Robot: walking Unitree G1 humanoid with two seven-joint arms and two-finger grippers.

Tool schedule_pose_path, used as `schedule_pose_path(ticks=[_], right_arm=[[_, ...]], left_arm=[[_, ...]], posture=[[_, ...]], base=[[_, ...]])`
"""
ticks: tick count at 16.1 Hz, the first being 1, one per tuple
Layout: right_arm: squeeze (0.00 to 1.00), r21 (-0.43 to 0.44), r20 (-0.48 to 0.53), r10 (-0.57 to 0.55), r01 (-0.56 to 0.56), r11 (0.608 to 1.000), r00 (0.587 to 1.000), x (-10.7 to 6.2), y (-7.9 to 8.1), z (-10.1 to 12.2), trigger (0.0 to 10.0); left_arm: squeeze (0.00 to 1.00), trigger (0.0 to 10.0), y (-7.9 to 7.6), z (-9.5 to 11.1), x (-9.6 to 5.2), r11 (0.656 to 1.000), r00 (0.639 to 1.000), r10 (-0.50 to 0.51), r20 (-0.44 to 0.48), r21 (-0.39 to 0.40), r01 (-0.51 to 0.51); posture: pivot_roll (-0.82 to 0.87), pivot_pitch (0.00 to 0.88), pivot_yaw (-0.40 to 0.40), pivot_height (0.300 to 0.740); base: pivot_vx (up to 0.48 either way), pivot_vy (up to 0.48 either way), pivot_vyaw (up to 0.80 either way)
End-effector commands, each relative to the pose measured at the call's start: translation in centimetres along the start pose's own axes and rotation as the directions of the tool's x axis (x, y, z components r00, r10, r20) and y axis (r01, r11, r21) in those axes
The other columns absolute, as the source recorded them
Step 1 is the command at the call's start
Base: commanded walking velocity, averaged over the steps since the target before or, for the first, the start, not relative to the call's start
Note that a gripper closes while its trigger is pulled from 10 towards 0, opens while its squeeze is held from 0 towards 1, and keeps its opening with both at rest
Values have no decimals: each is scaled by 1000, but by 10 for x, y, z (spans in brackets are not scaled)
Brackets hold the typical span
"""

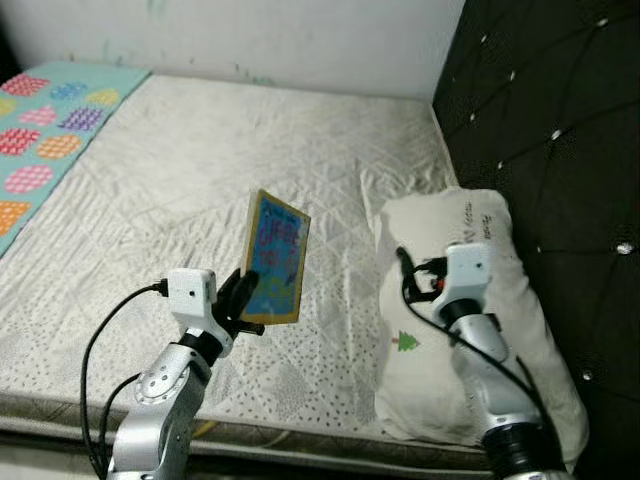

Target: Clean up the room

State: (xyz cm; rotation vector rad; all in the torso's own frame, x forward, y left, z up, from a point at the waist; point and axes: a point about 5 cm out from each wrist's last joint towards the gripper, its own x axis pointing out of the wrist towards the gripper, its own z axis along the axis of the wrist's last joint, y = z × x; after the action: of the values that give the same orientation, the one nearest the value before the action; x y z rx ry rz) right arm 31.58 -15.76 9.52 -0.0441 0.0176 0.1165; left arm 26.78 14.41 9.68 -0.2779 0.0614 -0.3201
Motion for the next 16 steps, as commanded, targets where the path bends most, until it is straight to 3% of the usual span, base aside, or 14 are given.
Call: schedule_pose_path(ticks=[1, 4, 6, 8, 10, 16], right_arm=[[0, 11, 12, -3, 3, 1000, 1000, -1, 1, 5, 10000], [0, 46, 19, -5, 4, 999, 1000, -2, -1, 10, 10000], [0, 50, 12, -11, 10, 999, 1000, -4, -5, 8, 10000], [0, 54, 2, -8, 8, 999, 1000, -8, -5, 6, 10000], [0, 52, -9, 10, -9, 999, 1000, -13, -2, 5, 10000], [0, 57, -14, 26, -25, 998, 1000, -16, -2, 8, 10000]], left_arm=[[0, 10000, -5, 12, 1, 1000, 998, 6, 67, -28, -4], [0, 10000, -2, 15, -5, 995, 987, 95, 131, -49, -89], [0, 10000, 5, 17, -9, 982, 973, 167, 158, -113, -150], [0, 10000, 6, 22, -9, 974, 968, 173, 179, -174, -142], [0, 10000, 11, 19, -10, 949, 963, 222, 153, -259, -177], [0, 10000, 4, 21, -7, 947, 969, 200, 146, -281, -154]], posture=[[85, 127, -40, 740], [79, 148, -38, 740], [77, 169, -37, 740], [74, 189, -41, 740], [68, 202, -43, 740], [58, 213, -46, 736]], base=[[0, 0, 0], [0, 0, 0], [0, 0, 0], [0, 0, 0], [0, 0, 0], [0, 0, 0]])
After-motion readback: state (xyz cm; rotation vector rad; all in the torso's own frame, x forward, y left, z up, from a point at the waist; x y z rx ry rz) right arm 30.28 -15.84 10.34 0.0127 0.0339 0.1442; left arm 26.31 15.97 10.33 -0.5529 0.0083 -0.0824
